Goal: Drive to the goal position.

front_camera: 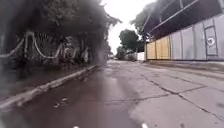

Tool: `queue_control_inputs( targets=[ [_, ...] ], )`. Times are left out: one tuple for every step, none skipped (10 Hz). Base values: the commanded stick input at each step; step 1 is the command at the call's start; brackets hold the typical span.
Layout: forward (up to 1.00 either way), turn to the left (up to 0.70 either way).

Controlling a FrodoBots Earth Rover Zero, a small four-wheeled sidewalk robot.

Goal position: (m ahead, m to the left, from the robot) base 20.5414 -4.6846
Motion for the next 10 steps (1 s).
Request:
queue_control_inputs(
  targets=[
    [0.85,0.00],
    [0.85,0.00],
    [0.85,0.00],
    [0.85,0.00],
    [0.85,0.00],
    [0.85,0.00],
    [0.85,0.00],
    [0.85,0.00],
    [0.85,0.02],
    [0.85,0.03]
  ],
)
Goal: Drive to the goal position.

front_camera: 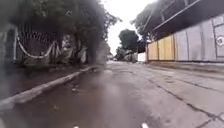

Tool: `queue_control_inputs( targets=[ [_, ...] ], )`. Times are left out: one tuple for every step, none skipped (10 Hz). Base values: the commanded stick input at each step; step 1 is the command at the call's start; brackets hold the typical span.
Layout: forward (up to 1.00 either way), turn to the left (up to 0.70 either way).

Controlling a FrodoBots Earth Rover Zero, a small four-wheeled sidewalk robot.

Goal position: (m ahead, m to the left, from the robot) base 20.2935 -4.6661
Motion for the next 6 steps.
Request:
queue_control_inputs(
  targets=[
    [0.85,0.02],
    [0.85,0.01],
    [0.85,0.00],
    [0.85,0.00],
    [0.85,0.00],
    [0.85,0.00]
  ],
)
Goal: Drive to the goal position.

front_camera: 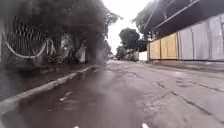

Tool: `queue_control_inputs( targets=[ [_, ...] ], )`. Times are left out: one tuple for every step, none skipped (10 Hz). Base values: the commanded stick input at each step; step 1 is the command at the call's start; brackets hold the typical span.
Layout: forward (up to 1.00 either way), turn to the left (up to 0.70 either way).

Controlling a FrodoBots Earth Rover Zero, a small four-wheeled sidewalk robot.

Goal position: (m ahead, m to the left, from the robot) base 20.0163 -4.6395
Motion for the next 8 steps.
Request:
queue_control_inputs(
  targets=[
    [0.85,0.00],
    [0.85,0.00],
    [0.85,0.00],
    [0.85,0.00],
    [0.85,0.00],
    [0.85,0.00],
    [0.85,0.00],
    [0.85,0.00]
  ],
)
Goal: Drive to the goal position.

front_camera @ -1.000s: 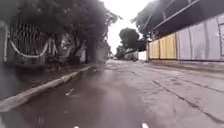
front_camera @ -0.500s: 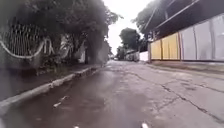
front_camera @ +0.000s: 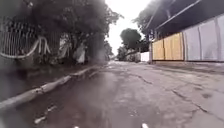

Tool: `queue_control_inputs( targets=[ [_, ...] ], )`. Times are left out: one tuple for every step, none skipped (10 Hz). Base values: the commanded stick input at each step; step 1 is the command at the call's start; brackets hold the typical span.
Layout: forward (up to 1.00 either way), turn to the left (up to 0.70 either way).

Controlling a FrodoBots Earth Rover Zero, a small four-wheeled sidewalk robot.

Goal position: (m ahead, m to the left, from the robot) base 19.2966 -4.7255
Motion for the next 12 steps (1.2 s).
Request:
queue_control_inputs(
  targets=[
    [0.85,0.00],
    [0.85,0.00],
    [0.85,0.00],
    [0.85,0.00],
    [0.85,0.00],
    [0.85,0.00],
    [0.85,0.00],
    [0.85,0.00],
    [0.85,0.00],
    [0.85,0.00],
    [0.85,0.00],
    [0.85,0.00]
  ],
)
